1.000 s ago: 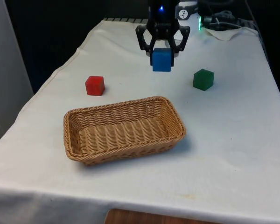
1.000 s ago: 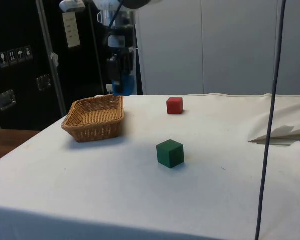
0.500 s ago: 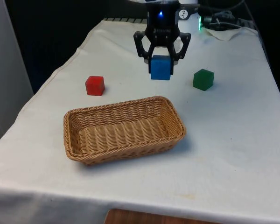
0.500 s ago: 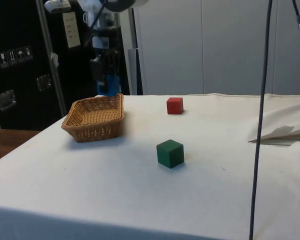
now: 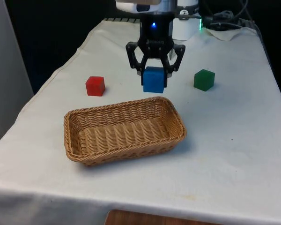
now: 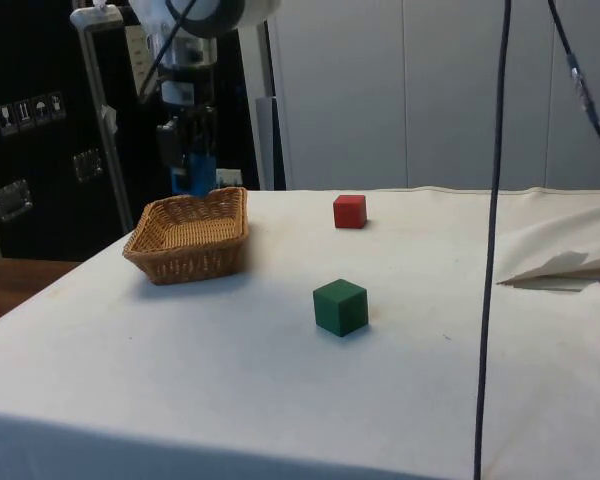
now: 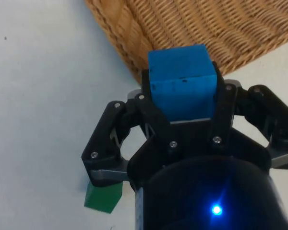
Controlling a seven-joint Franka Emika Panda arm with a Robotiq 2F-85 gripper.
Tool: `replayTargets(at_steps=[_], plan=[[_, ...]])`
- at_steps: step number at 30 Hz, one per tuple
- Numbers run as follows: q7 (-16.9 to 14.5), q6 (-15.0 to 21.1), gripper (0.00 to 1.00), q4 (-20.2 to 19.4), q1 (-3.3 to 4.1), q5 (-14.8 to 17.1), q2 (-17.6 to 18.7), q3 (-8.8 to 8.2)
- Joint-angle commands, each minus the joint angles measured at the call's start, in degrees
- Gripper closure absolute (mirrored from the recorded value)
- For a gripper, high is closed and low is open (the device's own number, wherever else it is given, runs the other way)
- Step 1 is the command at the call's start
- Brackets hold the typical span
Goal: Pick up the blue cube and place it into the basket.
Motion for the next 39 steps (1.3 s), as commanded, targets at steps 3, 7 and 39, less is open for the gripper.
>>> replayTargets(at_steps=[3, 7, 39], plan=[[-0.8, -0.5, 1.00, 2.2, -0.74, 0.9, 1.9, 0.17], [-1.5, -0.4, 1.00, 4.2, -1.15, 1.6, 3.9, -0.06], [-6.4, -0.1, 1.00, 17.5, -3.61, 9.9, 18.2, -3.27]])
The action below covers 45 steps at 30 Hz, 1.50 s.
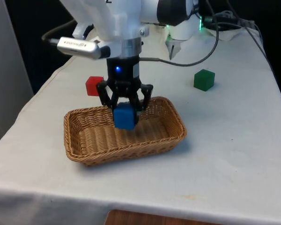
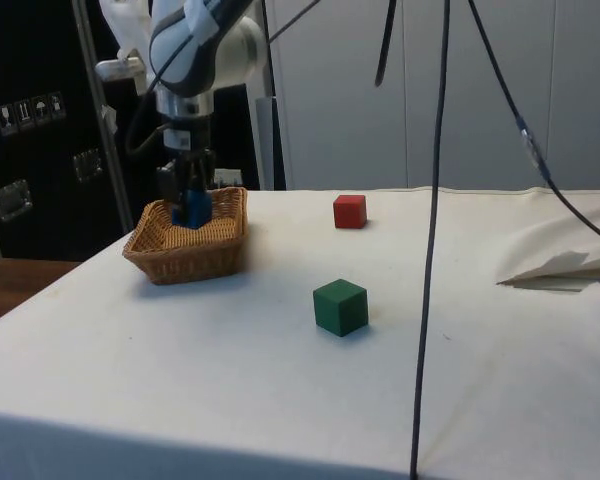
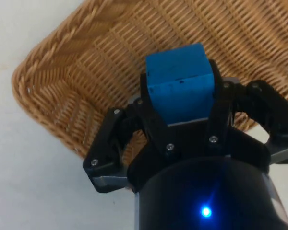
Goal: Pick up the blue cube and place it into the basket.
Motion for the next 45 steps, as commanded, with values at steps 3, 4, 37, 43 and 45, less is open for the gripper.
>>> replayTargets(at_steps=[3, 4, 37, 43, 45], plan=[[-0.5, -0.5, 1.00, 2.1, -0.74, 1.0, 1.8, 0.40], [-0.6, -0.5, 1.00, 2.6, -0.80, 1.1, 2.2, 0.34], [-0.3, -0.1, 0.39, 4.7, -0.52, 1.9, 5.5, -0.23], [-0.2, -0.1, 0.00, 4.7, -0.52, 1.9, 5.5, -0.29], [-0.2, -0.1, 0.00, 4.7, -0.46, 1.9, 5.5, -0.29]])
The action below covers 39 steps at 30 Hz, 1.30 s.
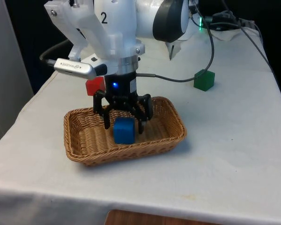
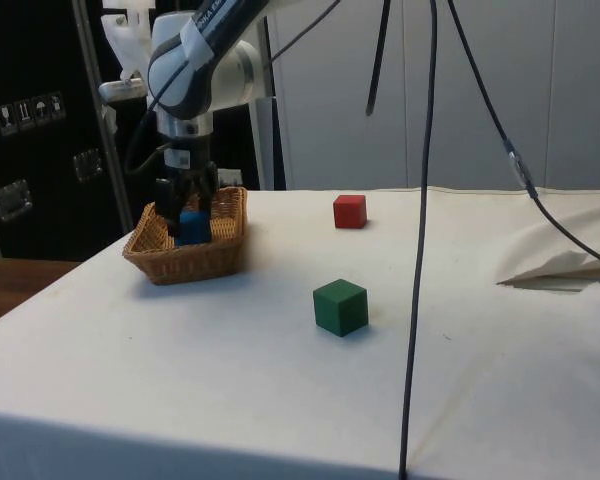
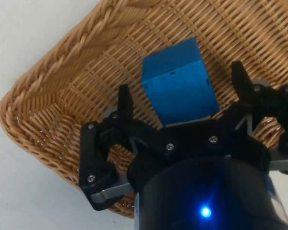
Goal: Pick up the blue cube and place it into the basket.
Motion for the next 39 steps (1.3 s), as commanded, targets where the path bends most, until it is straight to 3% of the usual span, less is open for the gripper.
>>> replayTargets(at_steps=[1, 7, 16, 17, 24, 25, 26, 31, 34, 35, 39], plan=[[0.1, -0.1, 0.00, 0.1, 0.00, 0.1, 0.1, 0.00], [0.0, -0.2, 0.00, 0.3, 0.06, 0.0, -0.4, -0.17], [0.2, -3.9, 0.00, -1.0, 0.46, -0.3, -5.2, -0.74], [0.0, -3.4, 0.00, -0.3, 0.17, -0.1, -4.0, -0.46], [0.3, -5.7, 0.00, -2.1, 0.86, -0.6, -8.1, -0.86], [0.0, -5.5, 0.00, -1.6, 0.52, -0.2, -7.4, -0.52], [0.3, -6.1, 0.00, -2.5, 0.97, -0.7, -8.9, -0.86], [0.3, -7.6, 0.00, -2.9, 1.38, -1.2, -11.1, -0.86], [0.0, -7.8, 0.00, -2.4, 1.09, -0.9, -10.8, -0.57], [0.3, -8.5, 0.00, -3.1, 1.55, -1.5, -12.1, -0.86], [0.3, -9.7, 0.00, -3.5, 1.83, -1.9, -13.8, -0.86]])
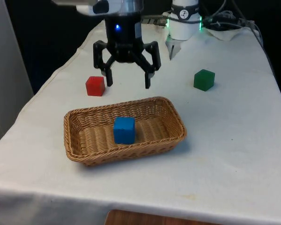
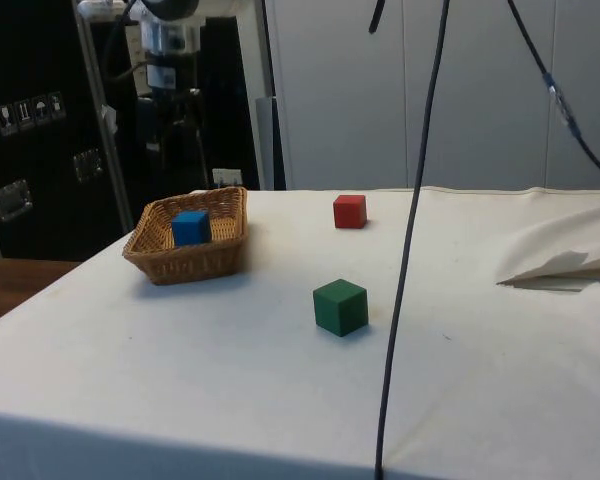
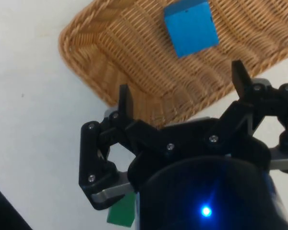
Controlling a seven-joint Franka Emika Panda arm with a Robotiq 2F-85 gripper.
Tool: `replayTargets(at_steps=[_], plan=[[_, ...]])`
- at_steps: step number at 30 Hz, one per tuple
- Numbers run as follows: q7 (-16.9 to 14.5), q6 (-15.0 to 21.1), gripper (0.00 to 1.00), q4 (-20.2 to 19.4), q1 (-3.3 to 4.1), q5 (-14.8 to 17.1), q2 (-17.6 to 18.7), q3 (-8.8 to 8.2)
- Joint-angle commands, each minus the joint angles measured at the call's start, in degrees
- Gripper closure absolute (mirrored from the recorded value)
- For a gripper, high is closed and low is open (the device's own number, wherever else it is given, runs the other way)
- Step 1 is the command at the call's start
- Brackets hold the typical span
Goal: Pick up the blue cube and place it into the basket.
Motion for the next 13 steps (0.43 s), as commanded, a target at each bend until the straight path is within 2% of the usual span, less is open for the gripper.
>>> replayTargets(at_steps=[1, 3, 4, 5, 8, 12, 13], plan=[[0.3, -0.1, 0.00, -0.7, 0.40, -0.6, -0.9, -0.23], [0.2, -0.6, 0.00, -1.2, 0.52, -0.9, -1.9, -0.23], [0.0, -0.6, 0.00, -0.4, 0.17, -0.4, -1.0, 0.00], [0.2, -0.7, 0.00, -1.5, 0.57, -1.0, -2.3, -0.23], [0.2, -1.2, 0.00, -2.8, 0.97, -1.5, -4.4, -0.17], [0.3, -1.1, 0.00, -4.4, 1.26, -1.9, -6.1, -0.06], [0.0, -1.3, 0.00, -3.8, 0.97, -1.5, -5.6, 0.11]])
